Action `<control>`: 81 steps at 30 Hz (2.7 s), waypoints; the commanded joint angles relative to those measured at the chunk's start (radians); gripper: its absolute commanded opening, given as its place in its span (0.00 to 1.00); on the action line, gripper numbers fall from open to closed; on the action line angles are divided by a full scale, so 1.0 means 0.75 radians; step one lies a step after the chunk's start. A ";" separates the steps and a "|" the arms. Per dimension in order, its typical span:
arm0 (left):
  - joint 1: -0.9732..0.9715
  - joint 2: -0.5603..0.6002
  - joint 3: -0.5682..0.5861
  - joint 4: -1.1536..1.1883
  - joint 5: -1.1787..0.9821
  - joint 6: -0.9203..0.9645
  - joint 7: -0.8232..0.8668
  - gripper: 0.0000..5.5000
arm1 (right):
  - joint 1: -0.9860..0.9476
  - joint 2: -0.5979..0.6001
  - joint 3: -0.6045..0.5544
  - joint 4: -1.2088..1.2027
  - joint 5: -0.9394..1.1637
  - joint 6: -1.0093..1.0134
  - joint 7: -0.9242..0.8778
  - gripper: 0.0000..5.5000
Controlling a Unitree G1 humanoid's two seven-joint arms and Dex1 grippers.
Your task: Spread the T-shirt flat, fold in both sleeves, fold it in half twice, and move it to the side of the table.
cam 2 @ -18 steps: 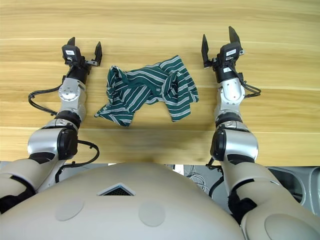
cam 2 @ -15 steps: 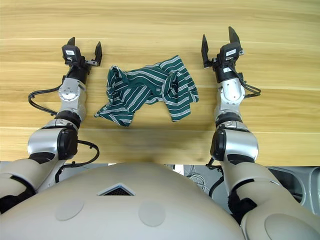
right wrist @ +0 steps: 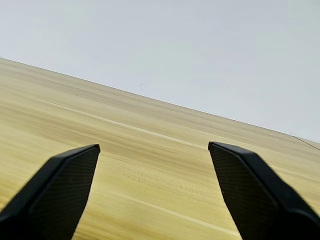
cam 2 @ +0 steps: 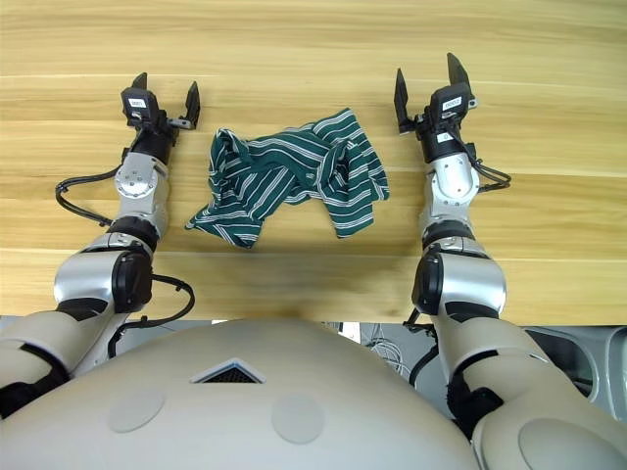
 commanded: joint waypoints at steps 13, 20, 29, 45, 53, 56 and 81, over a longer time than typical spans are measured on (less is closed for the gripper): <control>0.008 0.009 -0.002 0.002 0.008 -0.002 0.003 0.84 | -0.023 0.005 0.007 0.002 -0.012 0.020 -0.005 0.74; 0.008 0.008 0.000 0.000 0.004 -0.003 -0.002 0.84 | -0.022 0.005 0.005 0.002 -0.016 0.020 -0.007 0.74; 0.005 0.003 0.014 0.001 -0.014 0.006 -0.027 0.84 | -0.022 -0.001 0.011 0.002 -0.029 0.016 -0.021 0.74; 0.705 0.600 -0.257 -2.334 -0.353 1.191 -0.559 0.84 | 0.565 -0.862 0.407 -2.063 0.337 0.861 1.038 0.74; 0.575 0.427 -0.419 -2.381 -0.319 1.710 -0.365 0.84 | 0.283 -0.646 0.586 -2.042 0.236 1.500 0.884 0.74; 0.611 0.414 -0.394 -2.453 -0.339 1.859 -0.303 0.84 | 0.292 -0.638 0.587 -2.071 0.204 1.646 0.829 0.74; 0.739 0.403 -0.381 -2.521 -0.333 2.062 -0.214 0.85 | 0.140 -0.676 0.721 -1.880 -0.057 1.809 0.912 0.46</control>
